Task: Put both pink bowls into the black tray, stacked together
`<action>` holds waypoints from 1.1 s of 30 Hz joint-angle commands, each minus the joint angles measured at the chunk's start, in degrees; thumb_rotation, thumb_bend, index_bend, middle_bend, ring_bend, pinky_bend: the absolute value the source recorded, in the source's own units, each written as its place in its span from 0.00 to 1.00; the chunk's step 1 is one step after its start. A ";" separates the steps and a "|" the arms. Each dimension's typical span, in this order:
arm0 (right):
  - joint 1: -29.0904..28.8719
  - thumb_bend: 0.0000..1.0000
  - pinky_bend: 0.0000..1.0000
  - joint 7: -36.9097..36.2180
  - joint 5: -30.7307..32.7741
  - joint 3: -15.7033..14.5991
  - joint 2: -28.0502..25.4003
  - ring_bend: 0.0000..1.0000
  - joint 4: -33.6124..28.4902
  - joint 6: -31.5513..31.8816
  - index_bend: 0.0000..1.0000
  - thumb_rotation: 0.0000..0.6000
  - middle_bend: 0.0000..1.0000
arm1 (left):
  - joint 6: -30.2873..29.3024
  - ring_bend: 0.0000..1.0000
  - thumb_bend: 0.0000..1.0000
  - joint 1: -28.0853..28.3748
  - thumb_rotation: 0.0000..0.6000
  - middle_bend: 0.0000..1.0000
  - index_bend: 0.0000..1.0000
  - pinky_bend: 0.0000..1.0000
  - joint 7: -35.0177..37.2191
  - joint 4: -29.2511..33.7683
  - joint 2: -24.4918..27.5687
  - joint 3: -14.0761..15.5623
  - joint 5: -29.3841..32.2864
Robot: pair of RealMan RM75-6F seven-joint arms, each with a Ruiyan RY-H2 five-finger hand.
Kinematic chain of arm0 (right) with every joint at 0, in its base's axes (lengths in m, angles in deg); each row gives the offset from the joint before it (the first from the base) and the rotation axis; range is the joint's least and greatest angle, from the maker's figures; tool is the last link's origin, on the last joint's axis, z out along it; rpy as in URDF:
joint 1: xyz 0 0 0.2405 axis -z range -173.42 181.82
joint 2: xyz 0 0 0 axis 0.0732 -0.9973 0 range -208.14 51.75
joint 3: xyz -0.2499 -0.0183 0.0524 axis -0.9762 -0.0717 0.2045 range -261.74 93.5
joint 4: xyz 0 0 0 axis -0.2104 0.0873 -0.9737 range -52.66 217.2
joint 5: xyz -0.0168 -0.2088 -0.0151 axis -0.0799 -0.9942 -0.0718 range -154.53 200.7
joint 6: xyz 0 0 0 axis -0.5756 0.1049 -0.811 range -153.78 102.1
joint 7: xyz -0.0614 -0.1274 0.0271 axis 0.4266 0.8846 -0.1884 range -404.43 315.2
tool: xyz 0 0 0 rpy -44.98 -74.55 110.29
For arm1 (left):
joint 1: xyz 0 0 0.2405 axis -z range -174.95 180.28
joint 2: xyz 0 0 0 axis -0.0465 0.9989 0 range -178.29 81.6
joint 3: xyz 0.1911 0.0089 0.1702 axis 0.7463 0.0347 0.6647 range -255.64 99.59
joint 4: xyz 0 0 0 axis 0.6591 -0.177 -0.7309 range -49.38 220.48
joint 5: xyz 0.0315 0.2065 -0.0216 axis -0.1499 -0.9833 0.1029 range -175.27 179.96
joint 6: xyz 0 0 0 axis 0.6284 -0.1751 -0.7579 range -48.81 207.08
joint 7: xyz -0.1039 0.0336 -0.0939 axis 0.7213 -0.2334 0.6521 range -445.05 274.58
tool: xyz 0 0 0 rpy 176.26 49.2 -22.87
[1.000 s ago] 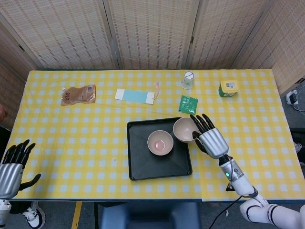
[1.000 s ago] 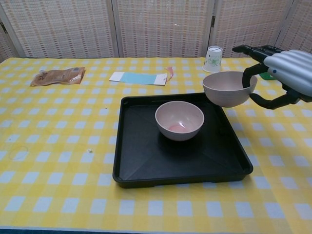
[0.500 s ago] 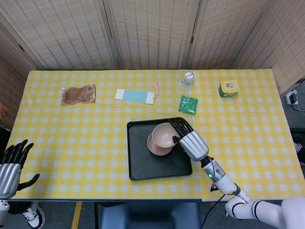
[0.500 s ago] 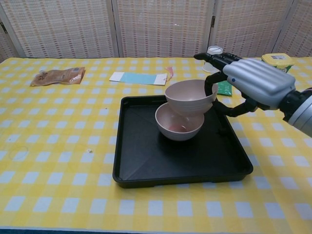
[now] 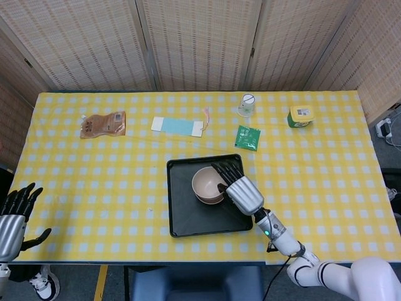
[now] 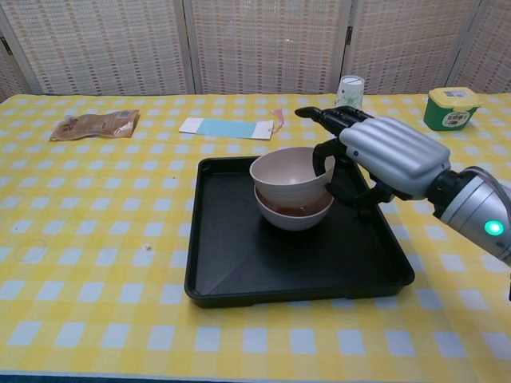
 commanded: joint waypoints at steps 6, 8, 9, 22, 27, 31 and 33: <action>0.42 0.50 0.00 0.68 -1.05 -0.52 1.87 0.00 2.79 2.65 0.65 1.00 0.03 | 0.00 0.00 0.26 -0.04 1.00 0.00 0.00 0.00 0.30 0.01 0.18 0.13 -0.14; 0.73 0.50 0.00 1.58 -1.59 -0.73 2.68 0.00 4.15 3.93 0.65 1.00 0.04 | -0.10 0.00 0.26 -0.10 1.00 0.00 0.00 0.00 0.43 0.07 0.25 0.14 -0.19; 0.85 0.50 0.00 1.68 -1.65 -0.81 2.97 0.00 4.58 4.21 0.65 1.00 0.04 | -0.13 0.00 0.26 -0.11 1.00 0.00 0.00 0.00 0.50 0.09 0.28 0.16 -0.22; 1.26 0.50 0.00 -1.48 -0.84 -0.48 6.72 0.00 9.62 5.78 0.66 1.00 0.04 | 0.75 0.00 0.26 0.10 1.00 0.00 0.00 0.00 -0.03 0.26 0.21 0.25 0.27; 1.34 0.50 0.00 -3.62 0.10 -0.45 8.12 0.00 11.86 4.93 0.66 1.00 0.04 | 0.54 0.00 0.26 0.00 1.00 0.00 0.00 0.00 -0.13 0.39 0.26 0.18 0.37; 1.30 0.50 0.00 -4.09 0.54 -0.59 8.91 0.00 13.36 4.17 0.64 1.00 0.04 | 0.34 0.00 0.26 -0.06 1.00 0.00 0.00 0.00 -0.15 0.48 0.29 0.23 0.15; 1.39 0.50 0.00 -4.37 0.66 -0.63 9.19 0.00 13.69 4.24 0.58 1.00 0.03 | 0.32 0.00 0.26 -0.07 1.00 0.00 0.00 0.00 -0.03 0.48 0.35 0.24 0.12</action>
